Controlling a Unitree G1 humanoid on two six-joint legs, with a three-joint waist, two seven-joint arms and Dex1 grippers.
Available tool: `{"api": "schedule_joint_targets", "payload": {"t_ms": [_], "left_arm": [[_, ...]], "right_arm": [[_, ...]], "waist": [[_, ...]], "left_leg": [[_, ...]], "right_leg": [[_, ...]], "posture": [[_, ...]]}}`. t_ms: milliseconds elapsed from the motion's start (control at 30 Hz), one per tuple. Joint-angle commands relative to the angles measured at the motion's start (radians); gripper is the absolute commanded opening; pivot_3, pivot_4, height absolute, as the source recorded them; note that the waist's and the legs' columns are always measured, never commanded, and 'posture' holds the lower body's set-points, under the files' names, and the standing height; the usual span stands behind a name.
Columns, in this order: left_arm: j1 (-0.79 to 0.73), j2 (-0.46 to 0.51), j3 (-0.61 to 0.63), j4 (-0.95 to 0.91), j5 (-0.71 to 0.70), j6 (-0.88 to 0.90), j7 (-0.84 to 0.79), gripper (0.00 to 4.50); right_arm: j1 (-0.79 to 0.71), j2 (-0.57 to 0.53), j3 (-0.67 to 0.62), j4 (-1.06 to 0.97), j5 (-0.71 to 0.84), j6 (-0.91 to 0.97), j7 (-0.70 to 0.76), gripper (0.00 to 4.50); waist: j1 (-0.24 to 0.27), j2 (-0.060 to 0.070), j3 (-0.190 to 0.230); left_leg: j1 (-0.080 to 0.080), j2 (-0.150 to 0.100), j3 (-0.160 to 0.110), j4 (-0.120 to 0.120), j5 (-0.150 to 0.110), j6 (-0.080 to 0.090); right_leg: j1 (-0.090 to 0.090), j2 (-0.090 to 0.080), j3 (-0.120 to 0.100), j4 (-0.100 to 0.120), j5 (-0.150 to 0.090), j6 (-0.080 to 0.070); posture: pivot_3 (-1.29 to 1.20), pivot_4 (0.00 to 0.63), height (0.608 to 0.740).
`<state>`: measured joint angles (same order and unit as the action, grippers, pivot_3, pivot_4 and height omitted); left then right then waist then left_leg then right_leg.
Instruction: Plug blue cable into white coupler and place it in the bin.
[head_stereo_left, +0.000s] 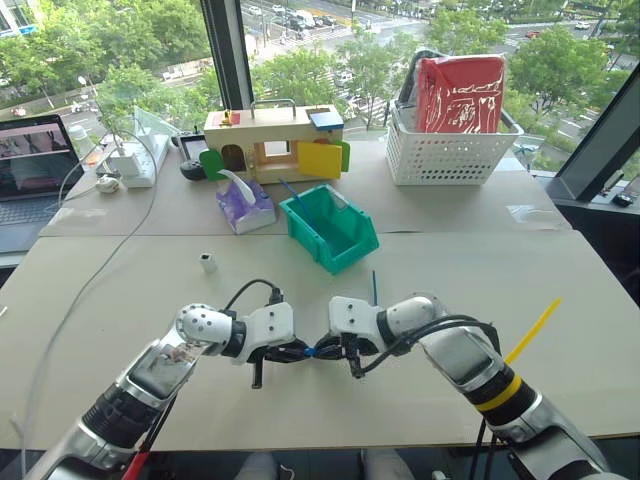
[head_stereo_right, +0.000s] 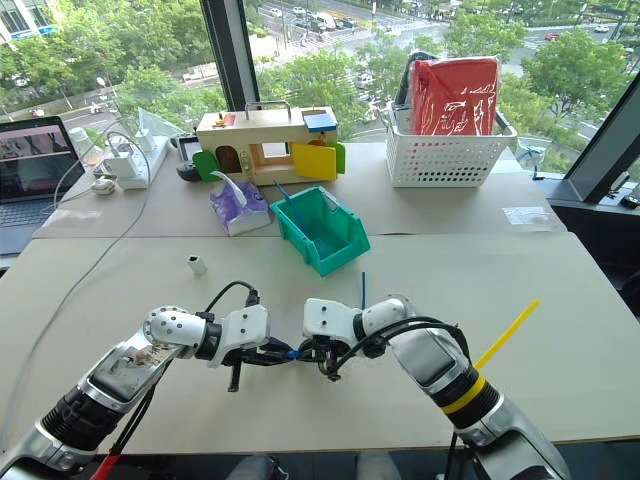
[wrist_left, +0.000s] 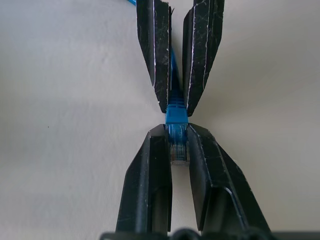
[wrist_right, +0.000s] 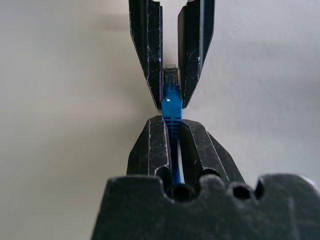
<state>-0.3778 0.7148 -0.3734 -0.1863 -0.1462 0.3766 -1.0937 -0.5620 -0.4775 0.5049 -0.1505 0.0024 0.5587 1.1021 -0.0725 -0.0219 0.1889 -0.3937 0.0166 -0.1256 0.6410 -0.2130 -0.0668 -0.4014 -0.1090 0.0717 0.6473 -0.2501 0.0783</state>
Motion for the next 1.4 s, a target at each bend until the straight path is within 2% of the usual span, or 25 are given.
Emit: {"api": "schedule_joint_targets", "payload": {"t_ms": [33, 133, 267, 300, 367, 400, 433, 500, 700, 833, 933, 1133, 1400], "left_arm": [[-0.001, -0.038, 0.002, 0.031, 0.000, 0.041, 0.020, 0.08], [-0.007, -0.073, 0.009, 0.024, -0.015, 0.064, 0.025, 0.08], [0.013, -0.072, 0.001, -0.011, -0.020, 0.074, 0.004, 0.08], [0.016, -0.084, 0.010, -0.019, -0.029, 0.074, 0.012, 0.08], [-0.007, -0.138, 0.063, -0.022, -0.075, 0.091, 0.050, 0.08], [-0.031, -0.198, 0.107, -0.017, -0.109, 0.089, 0.097, 0.08], [-0.047, -0.241, 0.136, -0.014, -0.130, 0.088, 0.128, 0.08], [-0.059, -0.310, 0.161, -0.020, -0.156, 0.065, 0.163, 0.08], [-0.062, -0.468, 0.139, -0.045, -0.143, -0.028, 0.257, 0.08], [-0.060, -0.511, 0.136, -0.037, -0.129, -0.060, 0.298, 0.08], [-0.070, -0.504, 0.128, -0.019, -0.133, -0.074, 0.280, 0.08], [-0.078, -0.492, 0.111, -0.011, -0.128, -0.092, 0.268, 0.08], [-0.069, -0.491, 0.115, -0.016, -0.151, -0.061, 0.273, 0.08]], "right_arm": [[0.010, -0.004, -0.132, -0.034, 0.083, 0.128, -0.045, 1.88], [0.015, -0.005, -0.274, -0.109, 0.214, 0.260, -0.051, 2.86], [0.059, -0.028, -0.481, -0.249, 0.450, 0.476, -0.036, 4.28], [0.069, 0.007, -0.586, -0.278, 0.537, 0.543, -0.067, 4.45], [0.080, 0.076, -0.829, -0.332, 0.719, 0.666, -0.156, 4.45], [0.104, 0.129, -0.947, -0.376, 0.827, 0.736, -0.229, 4.45], [0.120, 0.164, -1.021, -0.406, 0.905, 0.784, -0.288, 4.45], [0.184, 0.233, -1.077, -0.484, 1.068, 0.833, -0.408, 4.45], [0.366, 0.428, -1.070, -0.571, 1.279, 0.802, -0.899, 4.45], [0.489, 0.439, -1.012, -0.579, 1.462, 0.678, -1.200, 4.45], [0.550, 0.421, -0.954, -0.611, 1.493, 0.586, -1.351, 4.45], [0.575, 0.344, -0.875, -0.613, 1.528, 0.407, -1.488, 4.45], [0.568, 0.265, -0.791, -0.636, 1.493, 0.257, -1.485, 4.45]], "waist": [[0.005, 0.000, 0.000], [0.010, 0.000, 0.000], [0.019, 0.000, 0.000], [0.023, 0.000, 0.000], [0.025, 0.000, 0.000], [0.028, 0.000, 0.000], [0.034, 0.000, 0.000], [0.036, 0.000, 0.000], [0.018, 0.002, -0.001], [0.018, 0.003, -0.001], [0.017, 0.003, -0.001], [0.012, 0.003, -0.001], [0.012, 0.003, -0.001]], "left_leg": [[0.000, 0.000, 0.000, 0.000, 0.000, 0.000], [-0.001, -0.001, 0.000, 0.000, 0.000, 0.000], [-0.003, -0.001, -0.001, 0.000, 0.000, 0.000], [-0.003, -0.001, -0.001, 0.000, 0.000, 0.000], [-0.003, -0.001, -0.001, 0.000, -0.001, 0.001], [-0.004, -0.001, -0.001, 0.000, -0.001, 0.001], [-0.005, -0.001, -0.001, 0.000, 0.000, 0.001], [-0.007, -0.001, -0.003, 0.002, 0.000, 0.001], [-0.005, -0.001, -0.001, 0.001, -0.001, 0.001], [-0.005, -0.001, -0.002, 0.000, -0.001, 0.001], [-0.005, -0.001, -0.002, 0.001, -0.001, 0.001], [-0.005, -0.001, -0.002, 0.000, -0.001, 0.001], [-0.005, -0.001, -0.002, 0.000, -0.001, 0.001]], "right_leg": [[0.000, 0.000, 0.000, 0.000, 0.000, 0.000], [0.000, 0.000, 0.000, 0.000, 0.000, 0.000], [-0.001, 0.000, 0.000, -0.001, 0.000, 0.000], [-0.001, 0.000, -0.001, -0.001, 0.000, 0.000], [-0.001, 0.000, -0.001, -0.001, 0.000, 0.000], [-0.001, 0.000, -0.001, -0.001, 0.000, 0.000], [-0.002, 0.000, -0.001, -0.001, 0.000, 0.000], [-0.002, 0.000, -0.002, -0.002, 0.000, 0.000], [-0.003, 0.000, 0.000, 0.000, 0.000, -0.001], [-0.003, 0.000, 0.000, 0.000, 0.000, -0.001], [-0.003, 0.000, 0.000, 0.000, 0.000, -0.001], [-0.003, 0.000, 0.000, -0.001, 0.000, 0.000], [-0.002, 0.000, 0.000, -0.001, -0.001, 0.000]], "posture": [[0.00, 0.150, 0.740], [0.00, 0.150, 0.740], [0.00, 0.150, 0.740], [0.00, 0.150, 0.740], [0.00, 0.150, 0.740], [0.00, 0.150, 0.740], [0.00, 0.150, 0.740], [0.00, 0.150, 0.740], [0.00, 0.150, 0.740], [0.00, 0.150, 0.740], [0.00, 0.150, 0.740], [0.00, 0.150, 0.740], [0.00, 0.150, 0.740]]}}
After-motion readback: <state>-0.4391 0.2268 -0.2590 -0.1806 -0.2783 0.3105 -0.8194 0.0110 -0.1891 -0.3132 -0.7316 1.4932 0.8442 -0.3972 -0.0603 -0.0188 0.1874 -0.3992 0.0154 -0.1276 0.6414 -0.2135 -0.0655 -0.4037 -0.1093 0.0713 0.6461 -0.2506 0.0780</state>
